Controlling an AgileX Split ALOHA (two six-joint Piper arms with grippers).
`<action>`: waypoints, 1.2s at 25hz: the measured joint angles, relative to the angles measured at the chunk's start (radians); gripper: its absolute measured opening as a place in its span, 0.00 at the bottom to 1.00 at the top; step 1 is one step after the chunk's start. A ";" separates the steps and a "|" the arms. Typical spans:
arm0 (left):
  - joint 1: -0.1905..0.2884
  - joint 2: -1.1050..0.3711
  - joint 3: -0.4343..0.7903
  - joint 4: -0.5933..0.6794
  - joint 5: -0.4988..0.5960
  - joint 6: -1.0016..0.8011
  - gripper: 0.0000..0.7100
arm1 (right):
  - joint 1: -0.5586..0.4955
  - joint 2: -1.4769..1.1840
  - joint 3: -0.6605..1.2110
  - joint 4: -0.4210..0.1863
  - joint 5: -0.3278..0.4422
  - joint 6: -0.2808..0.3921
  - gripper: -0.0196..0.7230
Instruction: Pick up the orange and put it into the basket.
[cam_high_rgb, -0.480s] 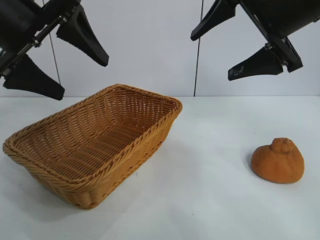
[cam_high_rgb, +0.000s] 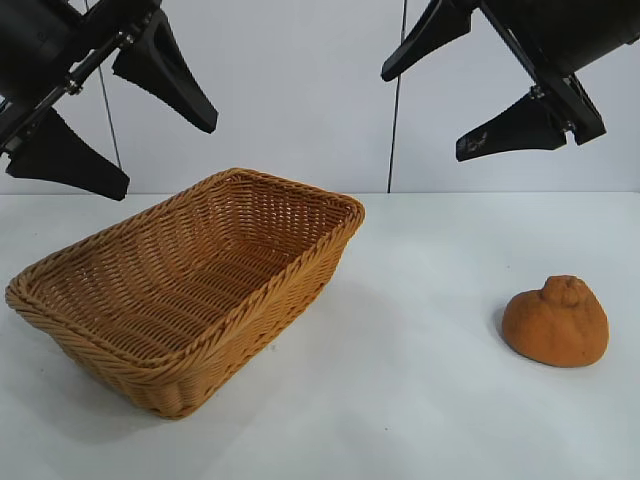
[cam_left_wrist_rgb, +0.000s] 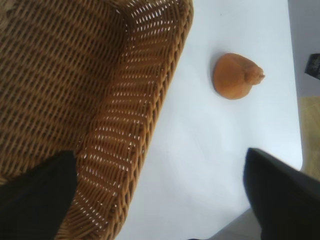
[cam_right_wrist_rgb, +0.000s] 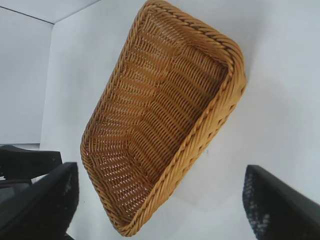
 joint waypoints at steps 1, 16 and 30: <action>0.000 0.000 0.000 0.000 0.000 0.000 0.91 | 0.000 0.000 0.000 0.000 0.000 0.000 0.85; 0.084 -0.038 -0.001 0.168 0.036 -0.213 0.91 | 0.000 0.000 0.000 0.000 0.000 0.002 0.85; 0.013 -0.082 0.129 0.561 0.036 -1.011 0.91 | 0.000 0.000 0.000 0.000 0.000 0.002 0.85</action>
